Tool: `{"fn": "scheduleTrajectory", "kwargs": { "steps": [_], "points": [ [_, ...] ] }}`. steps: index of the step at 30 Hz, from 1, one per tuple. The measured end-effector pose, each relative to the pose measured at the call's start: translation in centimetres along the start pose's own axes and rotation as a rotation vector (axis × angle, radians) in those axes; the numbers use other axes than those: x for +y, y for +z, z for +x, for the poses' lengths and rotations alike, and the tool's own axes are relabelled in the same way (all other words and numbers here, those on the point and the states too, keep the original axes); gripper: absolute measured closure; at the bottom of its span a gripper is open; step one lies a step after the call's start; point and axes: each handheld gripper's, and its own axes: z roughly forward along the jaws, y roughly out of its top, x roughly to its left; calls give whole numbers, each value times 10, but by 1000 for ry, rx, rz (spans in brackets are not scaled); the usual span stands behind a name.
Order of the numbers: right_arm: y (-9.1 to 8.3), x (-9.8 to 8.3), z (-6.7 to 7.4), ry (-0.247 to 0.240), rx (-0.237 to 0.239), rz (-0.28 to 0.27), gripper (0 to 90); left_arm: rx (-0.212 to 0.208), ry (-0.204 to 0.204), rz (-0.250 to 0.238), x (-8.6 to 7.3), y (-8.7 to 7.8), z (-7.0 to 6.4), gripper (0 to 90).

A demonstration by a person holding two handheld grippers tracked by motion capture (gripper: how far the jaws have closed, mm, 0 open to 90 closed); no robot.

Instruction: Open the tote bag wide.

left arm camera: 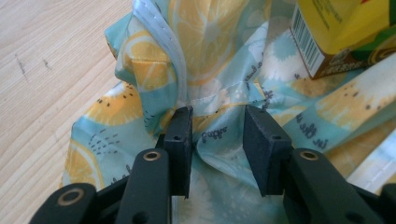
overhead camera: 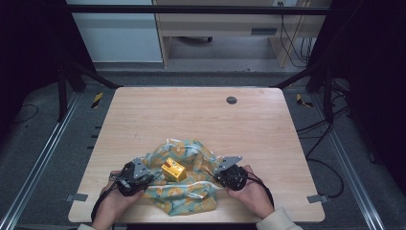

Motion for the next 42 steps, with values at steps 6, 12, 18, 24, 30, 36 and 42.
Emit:
{"fn": "scheduleTrajectory", "kwargs": {
  "steps": [6, 12, 18, 24, 30, 36, 42],
  "points": [
    [-1, -3, -3, 12, -7, -4, 900, 5, 1, 2, -1, -1, -2, 632],
    [-2, -1, -3, 20, -2, -33, 898, 7, 5, 3, -1, -2, -3, 618],
    [-11, 2, -1, 21, 0, -101, 754, 4, -21, -55, 2, -12, -3, 548],
    [-27, 11, 0, 26, -30, -191, 426, 16, -88, -199, 7, -31, -3, 445],
    [-43, 15, -4, 91, -45, -278, 249, -3, -149, -297, 14, -42, -2, 334],
    [-59, 14, -16, 156, -78, -347, 173, -13, -225, -372, 12, -57, 8, 237],
    [-73, 8, -32, 233, -160, -415, 154, 19, -290, -423, 5, -68, 26, 185]
  ]
}}
